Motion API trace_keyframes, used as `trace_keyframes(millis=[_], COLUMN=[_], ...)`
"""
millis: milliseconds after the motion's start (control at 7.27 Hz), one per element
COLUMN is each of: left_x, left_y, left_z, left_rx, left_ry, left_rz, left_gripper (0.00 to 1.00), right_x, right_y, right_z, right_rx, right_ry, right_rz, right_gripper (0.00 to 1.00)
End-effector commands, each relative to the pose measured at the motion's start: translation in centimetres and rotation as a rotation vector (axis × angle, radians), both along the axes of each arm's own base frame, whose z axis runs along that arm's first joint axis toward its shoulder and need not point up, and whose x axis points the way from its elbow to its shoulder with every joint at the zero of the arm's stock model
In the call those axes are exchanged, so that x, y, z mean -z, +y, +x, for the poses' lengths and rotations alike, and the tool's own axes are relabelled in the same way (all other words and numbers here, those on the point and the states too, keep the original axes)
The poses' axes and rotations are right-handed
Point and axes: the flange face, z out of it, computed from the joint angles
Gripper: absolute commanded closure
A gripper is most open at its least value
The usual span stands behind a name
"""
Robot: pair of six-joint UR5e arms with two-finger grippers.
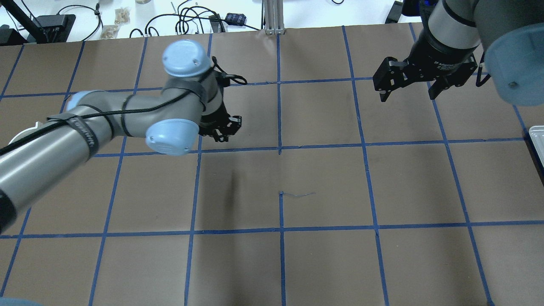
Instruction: Place bearing gear from tray to pile
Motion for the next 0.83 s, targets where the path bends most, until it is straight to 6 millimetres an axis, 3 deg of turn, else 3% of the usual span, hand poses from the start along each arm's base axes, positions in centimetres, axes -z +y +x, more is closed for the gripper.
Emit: trace_keyframes(millis=[0,138,413,550,688], left_x=[-2.9,-3.4,-1.8,-1.0,0.7], left_y=[-1.2,-1.2,-0.3,-0.1,-1.2], left_z=[15.1,21.5,35.5,39.1,40.5], left_rx=[0.132,0.151,0.136,0.197,0.230], left_ry=[-0.083,-0.086,-0.030,-0.021,-0.017], left_rz=[0.013,0.016,0.007,0.015,0.027], left_gripper=[1.00,1.00,1.00,1.00,1.00], right_x=[0.0,0.0,-0.1,0.0,-0.1], right_y=[0.0,0.0,0.0,0.0,0.0], right_z=[0.0,0.0,0.0,0.0,0.0], right_rx=[0.000,0.000,0.003,0.003,0.005], right_ry=[0.000,0.000,-0.002,-0.002,0.000], right_rz=[0.000,0.000,-0.001,0.000,-0.001], right_gripper=[0.00,0.00,0.00,0.00,0.00])
